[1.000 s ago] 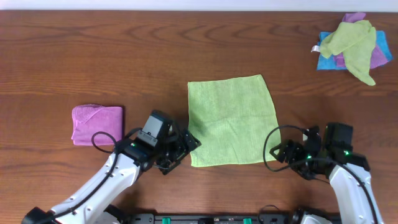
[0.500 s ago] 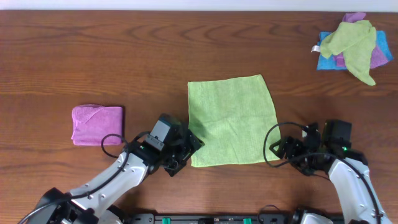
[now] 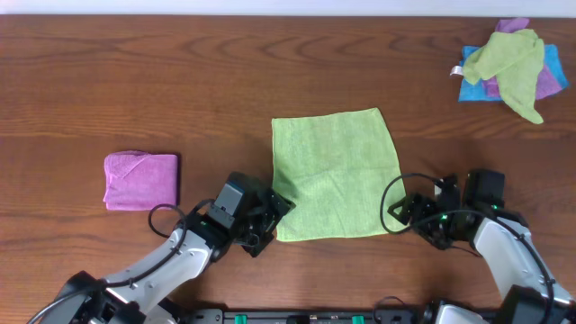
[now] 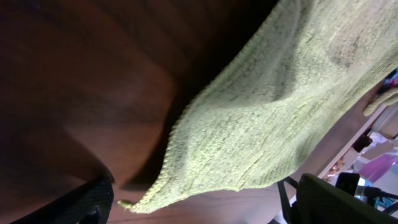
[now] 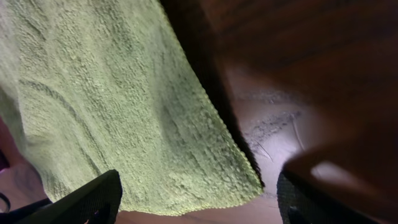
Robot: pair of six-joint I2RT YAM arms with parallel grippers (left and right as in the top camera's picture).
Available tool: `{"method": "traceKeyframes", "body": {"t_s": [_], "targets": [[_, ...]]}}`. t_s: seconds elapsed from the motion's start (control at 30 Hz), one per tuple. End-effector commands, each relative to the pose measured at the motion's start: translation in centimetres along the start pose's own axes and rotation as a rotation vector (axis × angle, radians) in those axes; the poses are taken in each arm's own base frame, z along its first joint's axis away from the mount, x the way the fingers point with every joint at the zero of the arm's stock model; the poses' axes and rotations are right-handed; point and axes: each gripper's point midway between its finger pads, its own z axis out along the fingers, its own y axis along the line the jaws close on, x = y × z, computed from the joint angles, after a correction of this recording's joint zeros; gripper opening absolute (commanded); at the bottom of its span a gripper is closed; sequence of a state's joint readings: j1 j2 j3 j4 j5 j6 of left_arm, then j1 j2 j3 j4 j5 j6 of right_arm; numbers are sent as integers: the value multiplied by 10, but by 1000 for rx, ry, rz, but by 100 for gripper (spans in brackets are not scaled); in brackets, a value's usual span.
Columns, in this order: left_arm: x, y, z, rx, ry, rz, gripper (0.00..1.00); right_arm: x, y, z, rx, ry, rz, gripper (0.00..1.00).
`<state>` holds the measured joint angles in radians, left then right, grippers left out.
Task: Fold the cloth
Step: 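Move both grippers to the bottom corners of the green cloth, then grasp the bottom left and right corners with both grippers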
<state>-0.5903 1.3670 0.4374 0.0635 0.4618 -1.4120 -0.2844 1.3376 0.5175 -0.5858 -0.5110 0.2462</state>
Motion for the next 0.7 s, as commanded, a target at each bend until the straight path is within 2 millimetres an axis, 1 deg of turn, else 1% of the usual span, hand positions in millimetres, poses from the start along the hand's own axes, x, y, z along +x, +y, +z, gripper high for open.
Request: {"method": "traceKeyframes", "body": {"t_s": [0.0, 0.1, 0.13, 0.17, 0.27, 0.53, 0.67], "targets": [[-6, 13, 3, -35, -49, -18, 98, 1, -3, 5, -4, 15, 24, 81], [-9, 13, 3, -36, -66, -27, 100, 0, -1, 7, -16, 14, 26, 80], [-9, 13, 3, -35, -67, -27, 95, -1, -1, 7, -16, 14, 26, 80], [-10, 13, 3, -34, -69, -28, 93, -1, -1, 7, -16, 14, 26, 80], [-11, 15, 5, -41, -69, -36, 91, 0, -2, 7, -16, 14, 26, 79], [-7, 10, 24, -11, -16, -45, 87, 1, -3, 8, -12, 16, 27, 78], [-6, 10, 27, -13, -5, -61, 84, 0, -5, 11, -11, 24, 31, 73]]}}
